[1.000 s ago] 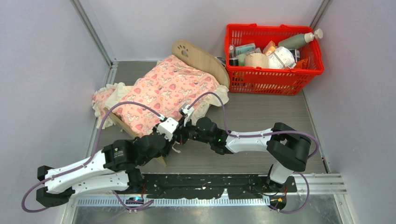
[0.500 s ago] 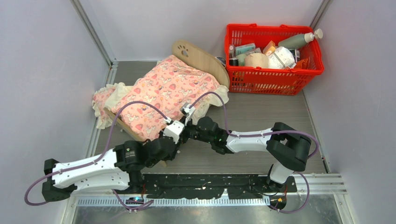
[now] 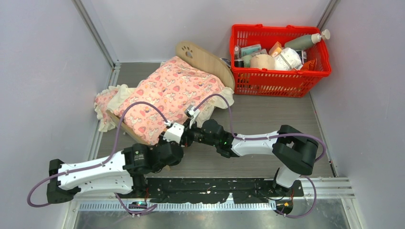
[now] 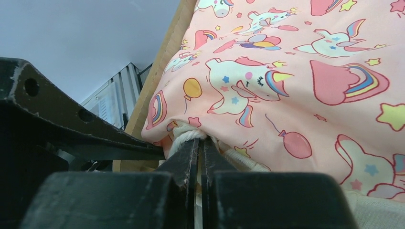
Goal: Set up the pet bed
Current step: Cross the ropes on the bed frame.
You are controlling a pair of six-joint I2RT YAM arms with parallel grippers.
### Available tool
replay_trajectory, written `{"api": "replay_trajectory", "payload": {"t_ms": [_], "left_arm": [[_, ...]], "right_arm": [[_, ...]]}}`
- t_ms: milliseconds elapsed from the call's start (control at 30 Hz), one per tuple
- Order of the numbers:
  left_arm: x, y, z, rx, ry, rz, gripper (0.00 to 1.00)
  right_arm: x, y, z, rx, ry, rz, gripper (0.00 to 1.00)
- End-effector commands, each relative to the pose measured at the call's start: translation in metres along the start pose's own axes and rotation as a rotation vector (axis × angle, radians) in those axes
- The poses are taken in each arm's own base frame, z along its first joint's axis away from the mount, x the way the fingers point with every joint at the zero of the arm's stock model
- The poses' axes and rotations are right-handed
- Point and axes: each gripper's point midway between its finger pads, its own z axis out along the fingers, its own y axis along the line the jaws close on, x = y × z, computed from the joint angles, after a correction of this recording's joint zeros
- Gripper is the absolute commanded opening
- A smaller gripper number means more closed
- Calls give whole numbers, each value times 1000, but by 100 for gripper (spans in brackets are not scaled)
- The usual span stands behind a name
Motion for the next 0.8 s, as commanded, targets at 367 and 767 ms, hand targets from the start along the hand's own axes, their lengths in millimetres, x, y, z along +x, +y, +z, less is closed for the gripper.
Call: {"api": "replay_trajectory", "payload": {"t_ms": [367, 767], "left_arm": [[7, -1, 10, -13, -32, -72, 16], [21, 82, -23, -277, -101, -382, 0]], "right_arm": [[-21, 10, -4, -38, -72, -2, 5], [-19, 14, -3, -67, -72, 4, 5]]}}
